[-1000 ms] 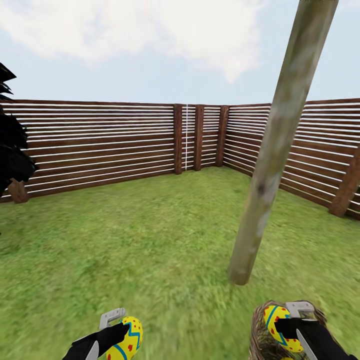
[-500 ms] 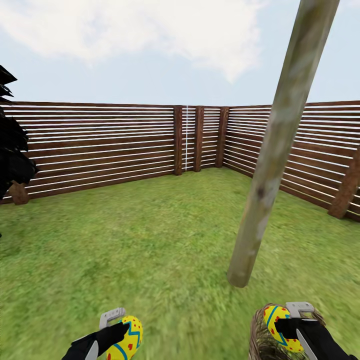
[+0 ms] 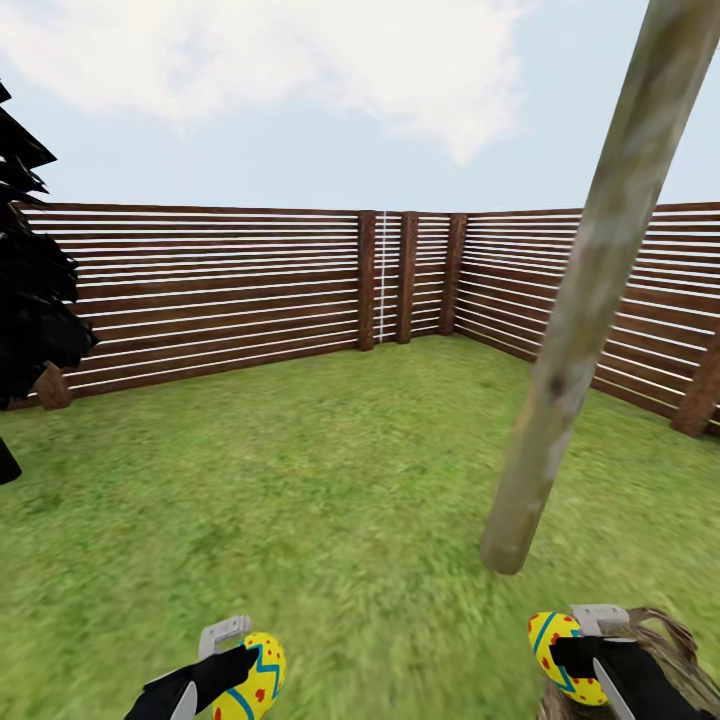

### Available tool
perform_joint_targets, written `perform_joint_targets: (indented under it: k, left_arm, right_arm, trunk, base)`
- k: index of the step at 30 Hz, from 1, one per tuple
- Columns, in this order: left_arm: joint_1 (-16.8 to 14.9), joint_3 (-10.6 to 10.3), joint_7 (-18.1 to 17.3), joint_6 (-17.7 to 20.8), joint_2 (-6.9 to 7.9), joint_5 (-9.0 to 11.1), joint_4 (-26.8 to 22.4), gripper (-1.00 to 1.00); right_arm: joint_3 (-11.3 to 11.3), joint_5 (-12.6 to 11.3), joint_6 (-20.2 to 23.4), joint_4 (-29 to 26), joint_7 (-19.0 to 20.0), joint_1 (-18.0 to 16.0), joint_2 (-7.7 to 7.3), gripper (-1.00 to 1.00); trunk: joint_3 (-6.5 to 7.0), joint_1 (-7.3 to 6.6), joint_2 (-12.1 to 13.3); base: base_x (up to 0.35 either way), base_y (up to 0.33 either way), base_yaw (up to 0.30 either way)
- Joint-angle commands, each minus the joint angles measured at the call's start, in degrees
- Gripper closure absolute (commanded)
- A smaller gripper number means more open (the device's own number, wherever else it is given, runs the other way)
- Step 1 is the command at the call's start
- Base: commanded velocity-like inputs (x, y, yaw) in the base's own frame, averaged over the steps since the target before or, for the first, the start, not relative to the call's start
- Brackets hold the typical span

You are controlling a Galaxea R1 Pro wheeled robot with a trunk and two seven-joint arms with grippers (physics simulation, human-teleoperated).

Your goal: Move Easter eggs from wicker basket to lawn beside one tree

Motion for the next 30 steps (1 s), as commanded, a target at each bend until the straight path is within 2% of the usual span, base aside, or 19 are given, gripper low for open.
perform_joint_targets:
  k: [1,15,30]
  left_arm:
    - [0.0,0.4,-0.3,0.5,-0.07,0.3,-0.1,1.00]
    - [0.0,0.4,-0.3,0.5,-0.07,0.3,-0.1,1.00]
    - [0.0,0.4,-0.3,0.5,-0.07,0.3,-0.1,1.00]
  right_arm:
    - [0.1,-0.4,0.3,-0.1,-0.2,0.0,-0.03,1.00]
    - [0.6,-0.2,0.5,-0.2,0.0,0.0,0.41,1.00]
    - [0.4,-0.3,0.8,-0.2,0.2,0.0,0.12,1.00]
  trunk:
    - [-0.06,0.00,0.0]
    - [-0.06,0.00,0.0]
    - [-0.06,0.00,0.0]
  base:
    - [0.000,0.334,0.000]
    - [0.146,0.330,-0.002]
    - [0.190,0.311,-0.285]
